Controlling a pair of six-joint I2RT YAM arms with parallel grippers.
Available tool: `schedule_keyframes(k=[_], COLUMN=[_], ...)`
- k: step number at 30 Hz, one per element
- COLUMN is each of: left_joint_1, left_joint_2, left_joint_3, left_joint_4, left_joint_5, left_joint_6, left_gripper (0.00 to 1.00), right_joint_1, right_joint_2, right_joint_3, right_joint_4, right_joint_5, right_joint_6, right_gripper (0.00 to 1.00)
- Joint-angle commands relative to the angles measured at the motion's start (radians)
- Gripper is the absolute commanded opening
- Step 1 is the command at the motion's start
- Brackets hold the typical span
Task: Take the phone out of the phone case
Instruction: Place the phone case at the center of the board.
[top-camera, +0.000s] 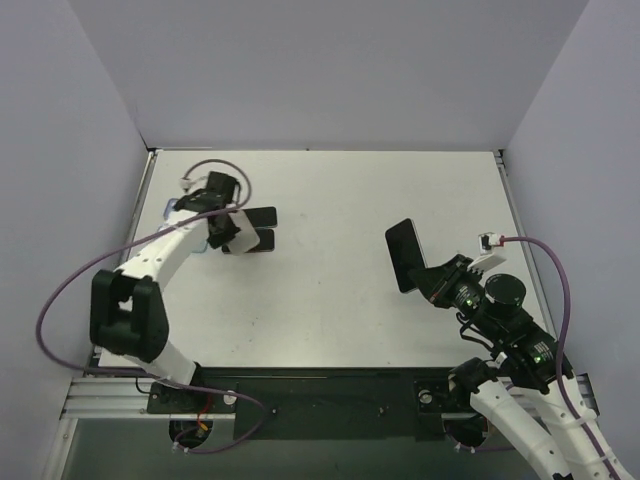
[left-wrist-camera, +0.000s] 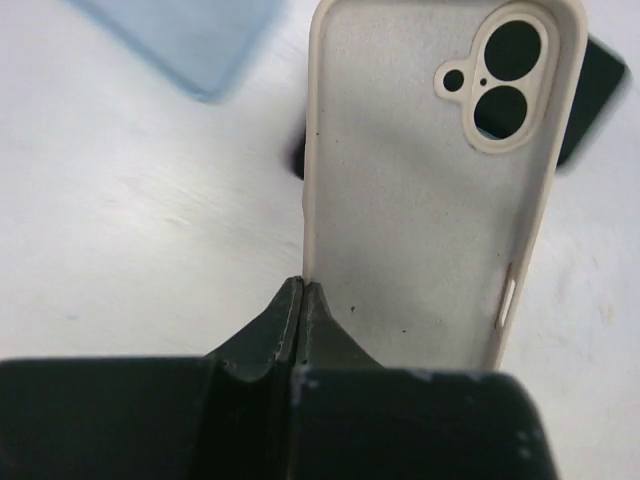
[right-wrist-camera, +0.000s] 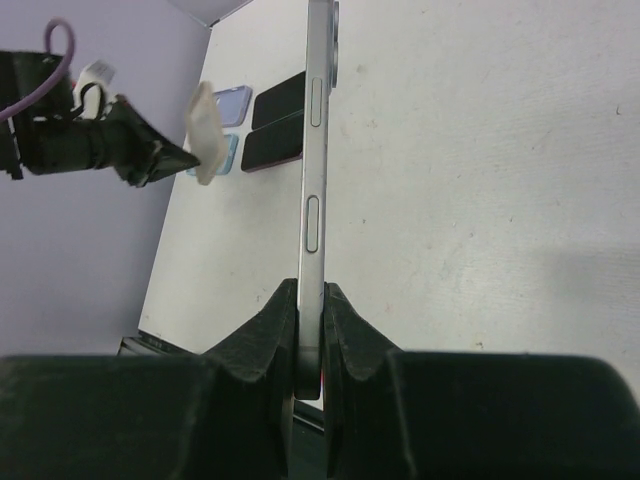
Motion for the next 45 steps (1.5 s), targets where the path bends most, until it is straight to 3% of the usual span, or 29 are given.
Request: schedule_keyframes(k=[1,4,7,11,16,24,33,38,45], left_joint_1=[0.279,0.430,0.658,0.760,0.737,0.645,0.595,0.595,0.599], left_joint_2=[-0.272,-0.369,-0.369,-0.297,-0.201,-0.069,-0.022,-0.028,-0.082], left_joint_3=[-0.248,-0.359,-0.392,-0.427,-0.450,-0.419,-0.408,-0.422,-0.435], left_joint_4=[0.132,0.174,0.161,0.195,0.282,0.278,0.276,0.289,0.301], left_joint_5=[0.025,0.011,0.110,0.224,0.213,0.161,0.156,0.204,0.247], left_joint_6=[-0.158,-0.162,-0.218,-0.326,-0.432,-0.505,-0.569,-0.575,-0.581], left_gripper=[0.00,0.00,0.00,0.00,0.00,0.00,0.00,0.09,0.45], right_joint_1=[-0.013,-0.016,-0.019,-0.019,-0.019,-0.019,-0.019,-0.020,-0.019], right_joint_2=[0.006,0.015,0.023,0.022,0.020,0.045,0.081,0.075,0.083], right_joint_3=[0.004,-0.003,-0.009,-0.025,-0.037,-0.054,-0.080,-0.083,-0.086], right_joint_4=[0.107,0.127,0.139,0.155,0.167,0.201,0.260,0.259,0.265], right_joint_5=[-0.025,-0.045,-0.058,-0.061,-0.065,-0.081,-0.120,-0.116,-0.122], right_joint_6=[-0.017,-0.009,-0.002,0.008,0.023,0.044,0.072,0.071,0.067], right_gripper=[0.00,0.00,0.00,0.00,0.00,0.00,0.00,0.00,0.00])
